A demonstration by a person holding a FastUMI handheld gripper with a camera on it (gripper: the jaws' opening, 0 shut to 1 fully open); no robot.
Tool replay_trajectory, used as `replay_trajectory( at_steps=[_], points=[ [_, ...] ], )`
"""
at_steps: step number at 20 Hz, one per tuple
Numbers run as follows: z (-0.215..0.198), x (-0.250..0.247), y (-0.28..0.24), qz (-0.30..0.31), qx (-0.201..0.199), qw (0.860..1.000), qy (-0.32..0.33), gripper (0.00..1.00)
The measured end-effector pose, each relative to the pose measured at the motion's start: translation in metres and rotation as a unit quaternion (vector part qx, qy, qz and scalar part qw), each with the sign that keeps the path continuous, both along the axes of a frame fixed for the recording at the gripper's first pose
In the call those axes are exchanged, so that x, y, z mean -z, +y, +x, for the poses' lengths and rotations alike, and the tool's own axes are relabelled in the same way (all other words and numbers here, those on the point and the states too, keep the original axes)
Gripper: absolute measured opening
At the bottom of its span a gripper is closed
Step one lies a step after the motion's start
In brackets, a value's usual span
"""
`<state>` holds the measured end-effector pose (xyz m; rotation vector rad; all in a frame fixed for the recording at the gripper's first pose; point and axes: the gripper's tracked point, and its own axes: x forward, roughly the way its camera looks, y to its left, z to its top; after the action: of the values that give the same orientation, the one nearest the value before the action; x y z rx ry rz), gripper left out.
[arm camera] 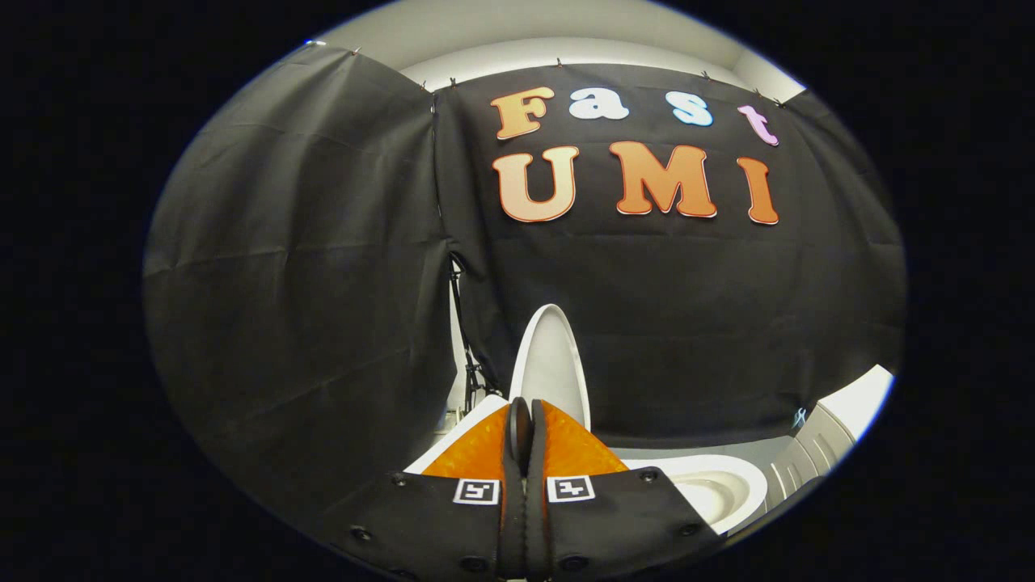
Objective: Open the toilet lid.
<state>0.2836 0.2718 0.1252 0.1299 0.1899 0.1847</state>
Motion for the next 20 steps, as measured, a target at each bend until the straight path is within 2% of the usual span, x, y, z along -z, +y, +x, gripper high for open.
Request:
replay_trajectory(
  at_steps=[5,9,12,15,17,20],
  points=[
    [0.003,0.004,0.036,-0.055,-0.031,0.998,0.002,0.08],
    [0.002,0.007,0.046,-0.062,-0.033,0.998,0.001,0.08],
    [0.001,0.001,0.034,-0.077,-0.024,0.997,-0.012,0.08],
    [0.001,0.002,0.034,-0.045,-0.032,0.998,-0.015,0.19],
    [0.001,0.007,0.034,-0.051,-0.034,0.998,-0.013,0.23],
    [0.001,0.004,0.028,-0.060,-0.030,0.998,-0.018,0.41]
  ],
)
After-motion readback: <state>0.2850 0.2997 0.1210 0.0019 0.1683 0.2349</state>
